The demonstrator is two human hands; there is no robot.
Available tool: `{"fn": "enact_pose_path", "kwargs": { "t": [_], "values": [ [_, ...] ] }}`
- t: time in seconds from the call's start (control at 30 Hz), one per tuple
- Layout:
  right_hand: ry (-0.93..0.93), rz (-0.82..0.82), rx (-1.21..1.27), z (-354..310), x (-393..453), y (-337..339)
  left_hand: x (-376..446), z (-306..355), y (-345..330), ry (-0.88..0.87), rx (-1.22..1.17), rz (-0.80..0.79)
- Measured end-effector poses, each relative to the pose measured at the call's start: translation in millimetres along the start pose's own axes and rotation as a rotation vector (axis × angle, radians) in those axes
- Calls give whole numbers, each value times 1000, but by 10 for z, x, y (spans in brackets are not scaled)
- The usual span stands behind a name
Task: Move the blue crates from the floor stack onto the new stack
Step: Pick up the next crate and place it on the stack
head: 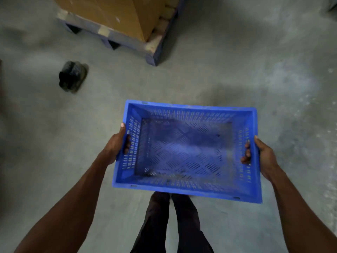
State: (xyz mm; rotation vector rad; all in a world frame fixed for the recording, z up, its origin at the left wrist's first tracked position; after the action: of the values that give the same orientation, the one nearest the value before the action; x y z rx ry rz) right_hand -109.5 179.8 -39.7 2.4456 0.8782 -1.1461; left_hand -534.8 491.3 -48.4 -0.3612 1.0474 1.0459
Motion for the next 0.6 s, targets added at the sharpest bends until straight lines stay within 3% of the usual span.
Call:
{"fn": "enact_pose_path", "kwargs": {
  "t": [0.13, 0.37, 0.6],
  "values": [
    [85, -39, 22, -542, -720, 30, -794, 439, 220, -57, -110, -84],
    [208, -25, -10, -1371, -1804, 22, -1995, 1184, 482, -200, -97, -12],
    [296, 61, 68, -1492, -2574, -1, -2402, 1598, 661, -296, -51, -70]
  ]
}}
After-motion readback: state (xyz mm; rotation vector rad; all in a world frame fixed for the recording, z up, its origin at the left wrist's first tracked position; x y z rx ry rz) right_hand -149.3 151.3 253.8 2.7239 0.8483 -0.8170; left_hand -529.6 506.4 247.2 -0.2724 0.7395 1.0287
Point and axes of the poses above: each hand's wrist, its own x-axis towards the middle knuckle, its own y-axis out of the back of the hand, z = x × y, the point moved 4 cm from there along x, towards the middle knuckle, and after that the axes turned 6 degrees about y, right-handed, at the moved point
